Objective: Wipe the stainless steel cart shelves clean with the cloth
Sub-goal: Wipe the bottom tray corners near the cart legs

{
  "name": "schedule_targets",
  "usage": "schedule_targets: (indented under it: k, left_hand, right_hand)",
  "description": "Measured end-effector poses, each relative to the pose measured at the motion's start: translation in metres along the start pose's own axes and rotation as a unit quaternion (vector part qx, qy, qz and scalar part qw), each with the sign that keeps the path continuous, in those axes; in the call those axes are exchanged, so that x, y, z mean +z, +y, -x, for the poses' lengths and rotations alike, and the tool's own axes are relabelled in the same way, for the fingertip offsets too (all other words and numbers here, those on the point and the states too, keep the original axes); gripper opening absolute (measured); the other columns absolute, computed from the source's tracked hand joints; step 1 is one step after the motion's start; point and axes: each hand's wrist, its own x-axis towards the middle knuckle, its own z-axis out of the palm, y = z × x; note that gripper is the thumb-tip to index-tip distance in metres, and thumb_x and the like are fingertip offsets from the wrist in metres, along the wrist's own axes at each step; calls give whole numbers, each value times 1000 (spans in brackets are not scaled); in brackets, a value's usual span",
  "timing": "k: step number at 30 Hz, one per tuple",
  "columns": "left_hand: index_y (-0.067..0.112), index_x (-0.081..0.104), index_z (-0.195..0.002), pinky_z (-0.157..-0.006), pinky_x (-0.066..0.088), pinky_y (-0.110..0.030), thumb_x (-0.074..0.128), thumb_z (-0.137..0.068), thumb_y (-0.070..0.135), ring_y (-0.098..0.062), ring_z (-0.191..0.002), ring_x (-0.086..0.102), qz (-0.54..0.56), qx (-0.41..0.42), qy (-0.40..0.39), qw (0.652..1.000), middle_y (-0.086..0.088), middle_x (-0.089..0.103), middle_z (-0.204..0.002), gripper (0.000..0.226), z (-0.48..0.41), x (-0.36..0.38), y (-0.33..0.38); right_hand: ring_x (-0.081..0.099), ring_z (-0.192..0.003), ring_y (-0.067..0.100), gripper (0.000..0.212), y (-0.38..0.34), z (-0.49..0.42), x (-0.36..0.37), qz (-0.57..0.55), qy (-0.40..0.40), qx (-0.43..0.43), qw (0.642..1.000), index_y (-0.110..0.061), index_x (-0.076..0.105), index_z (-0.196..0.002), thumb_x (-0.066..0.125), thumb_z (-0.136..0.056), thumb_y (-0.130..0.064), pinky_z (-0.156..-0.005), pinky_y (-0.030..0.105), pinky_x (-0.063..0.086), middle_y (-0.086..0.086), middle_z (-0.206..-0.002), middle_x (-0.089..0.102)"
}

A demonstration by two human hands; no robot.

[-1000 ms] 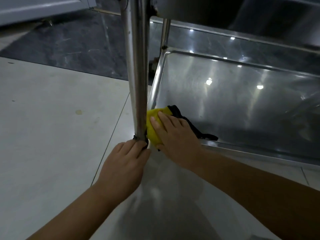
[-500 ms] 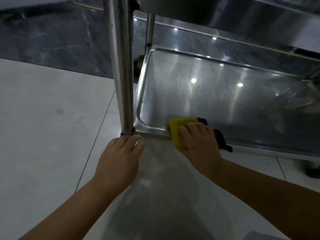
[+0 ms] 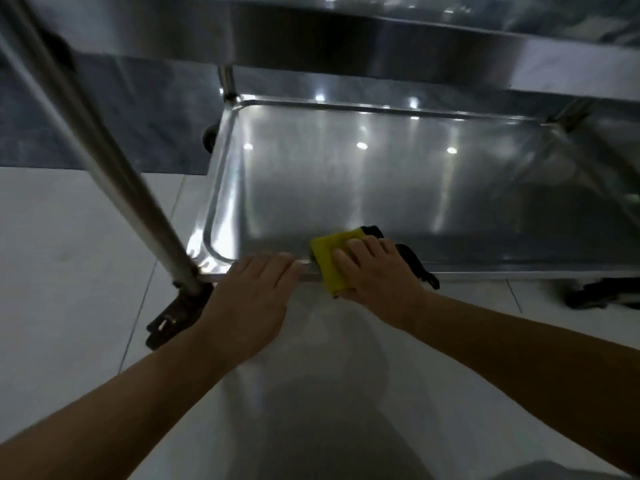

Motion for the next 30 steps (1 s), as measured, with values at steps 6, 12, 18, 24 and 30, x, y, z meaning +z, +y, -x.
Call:
schedule_targets:
  k: [6,12,18,24,30]
  left_hand:
    - [5,65,-108,-80,37,-39,40,-77,10,-32,-89,61,-28,167,-26,985,-14,65,-109,41,-121,19,82]
    - [7,62,-107,-78,38,-40,39,-77,11,-29,-89,58,-15,231,-50,972,-10,62,-103,38,-208,45,185]
    - [6,65,-105,-80,35,-36,39,-70,19,-29,-85,61,-2,194,-93,977,-11,65,-102,46,-235,67,237]
    - [4,60,-110,-84,34,-38,43,-69,33,-33,-91,59,8,124,-97,987,-14,63,-106,52,-233,79,232]
    - [1,57,-119,-88,33,-39,47,-68,40,-31,-101,48,63,37,-90,993,-15,59,-113,64,-224,72,210]
  right_hand:
    - [62,-88,37,74,115,116,-6,32,-52,85,995,-8,48,-114,82,-62,-48,-75,45,52,18,-103,62]
    - [63,-90,42,80,226,226,-7,55,-93,185,977,-6,47,-116,86,-57,-43,-79,49,52,24,-104,62]
    - [62,-87,49,80,319,316,-12,81,-159,290,940,4,61,-110,96,-42,-20,-79,58,51,30,-103,60]
    - [54,-110,46,80,319,316,-10,14,-177,364,914,-2,54,-128,90,-60,-23,-97,54,41,26,-124,54]
    - [58,-107,40,88,237,234,0,-74,-81,244,963,-11,54,-129,89,-50,-32,-93,48,46,18,-126,58]
